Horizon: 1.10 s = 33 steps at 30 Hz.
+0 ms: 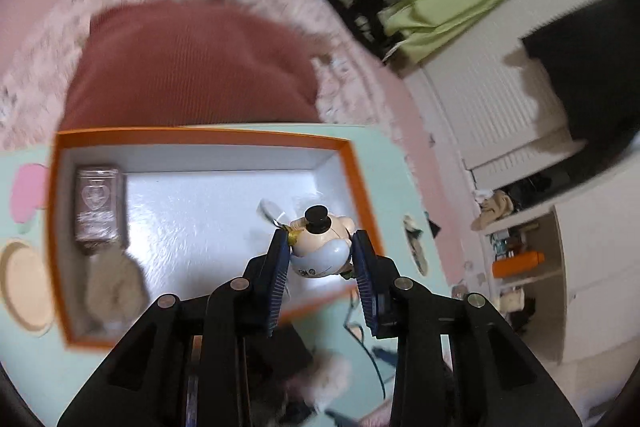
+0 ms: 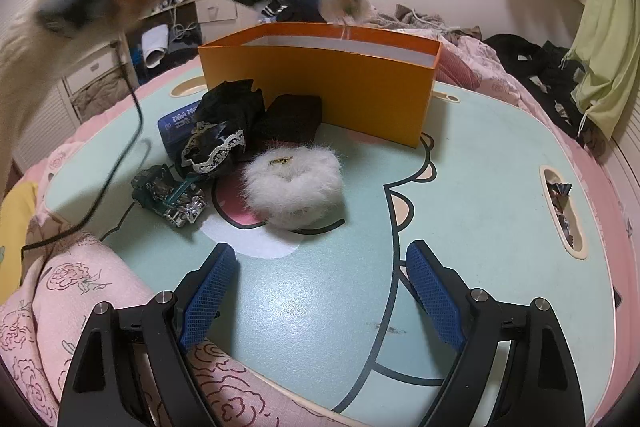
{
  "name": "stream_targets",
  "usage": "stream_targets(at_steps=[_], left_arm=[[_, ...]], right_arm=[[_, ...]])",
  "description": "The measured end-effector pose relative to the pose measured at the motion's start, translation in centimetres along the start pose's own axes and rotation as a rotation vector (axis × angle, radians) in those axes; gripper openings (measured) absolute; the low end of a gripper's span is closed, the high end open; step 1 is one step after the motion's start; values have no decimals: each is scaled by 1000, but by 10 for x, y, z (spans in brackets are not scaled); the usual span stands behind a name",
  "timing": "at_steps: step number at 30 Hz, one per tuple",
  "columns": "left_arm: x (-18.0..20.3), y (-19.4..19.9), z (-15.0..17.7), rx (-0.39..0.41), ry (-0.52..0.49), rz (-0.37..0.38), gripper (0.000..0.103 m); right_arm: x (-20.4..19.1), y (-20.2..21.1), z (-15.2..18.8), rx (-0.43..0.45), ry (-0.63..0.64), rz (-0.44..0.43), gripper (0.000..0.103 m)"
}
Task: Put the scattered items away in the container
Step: 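Grasp the small figurine from the box with the left gripper, place it behind the tin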
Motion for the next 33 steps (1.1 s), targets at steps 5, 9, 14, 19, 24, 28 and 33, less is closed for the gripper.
stream_targets(at_steps=[5,9,14,19,24,28,33], left_arm=[[-3,44,43,80,-97,-70,34],[-46,62,74,131,-63,-165,34],[-77,35,83,97,-15,-165,34],[-87,39,73,192,57,-150,51],[-85,66,114,254,-2,-195,61],[-92,66,164,240,-114,-341,69],[-102,51,201,193,-154,-313,70]], right_arm=[[0,0,0,0,-1,0,87],[0,0,0,0,-3,1,88],[0,3,1,0,-4,2,88],[1,3,1,1,-6,2,88],[1,3,1,0,-7,4,88],[1,3,1,0,-7,5,88],[2,4,1,-2,-8,9,88]])
Point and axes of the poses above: each gripper's, at about its wrist camera, not at the fingertips, and y roughly against the way its jaws point, x to its right, z to its underside, the point moved 10 cm from there along -y, roughly the way its jaws point, and after that the axes turned 3 degrees about -z, right-handed, at the moved point
